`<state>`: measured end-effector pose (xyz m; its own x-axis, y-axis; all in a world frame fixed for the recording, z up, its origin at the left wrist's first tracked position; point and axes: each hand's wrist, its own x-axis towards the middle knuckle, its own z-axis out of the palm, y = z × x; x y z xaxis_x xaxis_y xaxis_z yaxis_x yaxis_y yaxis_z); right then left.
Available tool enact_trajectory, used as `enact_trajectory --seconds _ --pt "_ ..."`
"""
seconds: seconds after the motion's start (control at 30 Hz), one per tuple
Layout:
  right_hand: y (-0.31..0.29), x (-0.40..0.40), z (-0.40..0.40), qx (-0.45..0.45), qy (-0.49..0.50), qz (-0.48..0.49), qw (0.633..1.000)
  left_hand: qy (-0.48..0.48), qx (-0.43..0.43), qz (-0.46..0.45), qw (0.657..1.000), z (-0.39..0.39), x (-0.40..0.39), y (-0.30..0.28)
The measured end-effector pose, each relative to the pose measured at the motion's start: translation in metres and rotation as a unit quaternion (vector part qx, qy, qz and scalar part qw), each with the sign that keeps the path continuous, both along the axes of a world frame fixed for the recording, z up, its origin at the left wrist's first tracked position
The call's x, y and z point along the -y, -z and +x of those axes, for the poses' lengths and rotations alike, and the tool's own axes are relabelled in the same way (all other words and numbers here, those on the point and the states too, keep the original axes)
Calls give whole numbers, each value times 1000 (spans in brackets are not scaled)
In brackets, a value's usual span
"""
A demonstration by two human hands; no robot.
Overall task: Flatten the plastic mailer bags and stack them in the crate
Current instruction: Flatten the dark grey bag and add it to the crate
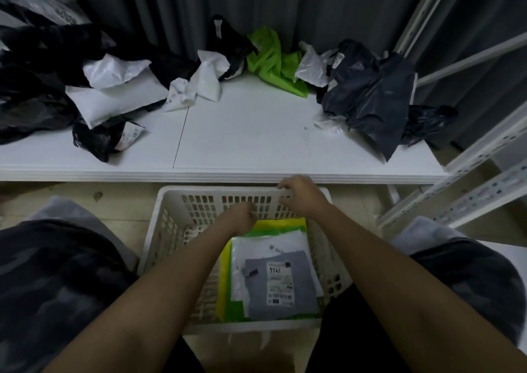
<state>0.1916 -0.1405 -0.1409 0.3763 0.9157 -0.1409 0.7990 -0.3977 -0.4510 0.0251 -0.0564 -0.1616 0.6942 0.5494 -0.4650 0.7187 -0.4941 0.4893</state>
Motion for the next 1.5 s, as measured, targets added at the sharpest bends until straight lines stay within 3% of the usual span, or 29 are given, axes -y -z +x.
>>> enact_trajectory --seconds 0.2,0.43,0.57,0.73,0.87,1.03,1.2,1.4,1.5 --pt "-48 -23 17 69 17 132 989 -63 139 103 983 40 -26 -59" --pt "-109 -34 74 135 143 324 925 -45 213 154 964 120 -40 -130" --pt "-127 -32 115 135 234 279 921 -44 219 132 966 169 -42 -147" --pt "-128 -38 175 56 294 201 933 -55 231 85 968 231 -45 -143" --pt "-118 -45 205 -26 302 174 937 -66 214 129 966 265 -48 -136" --pt "-115 -65 212 -137 327 258 898 -76 218 137 963 285 -56 -136" --pt "-122 -74 221 -88 366 291 879 -94 263 115 953 280 -60 -140" --pt "-160 -72 197 -60 320 384 864 -135 312 80 937 255 -58 -168" --pt "-187 -68 180 -53 308 400 861 -203 406 -52 890 232 -52 -198"
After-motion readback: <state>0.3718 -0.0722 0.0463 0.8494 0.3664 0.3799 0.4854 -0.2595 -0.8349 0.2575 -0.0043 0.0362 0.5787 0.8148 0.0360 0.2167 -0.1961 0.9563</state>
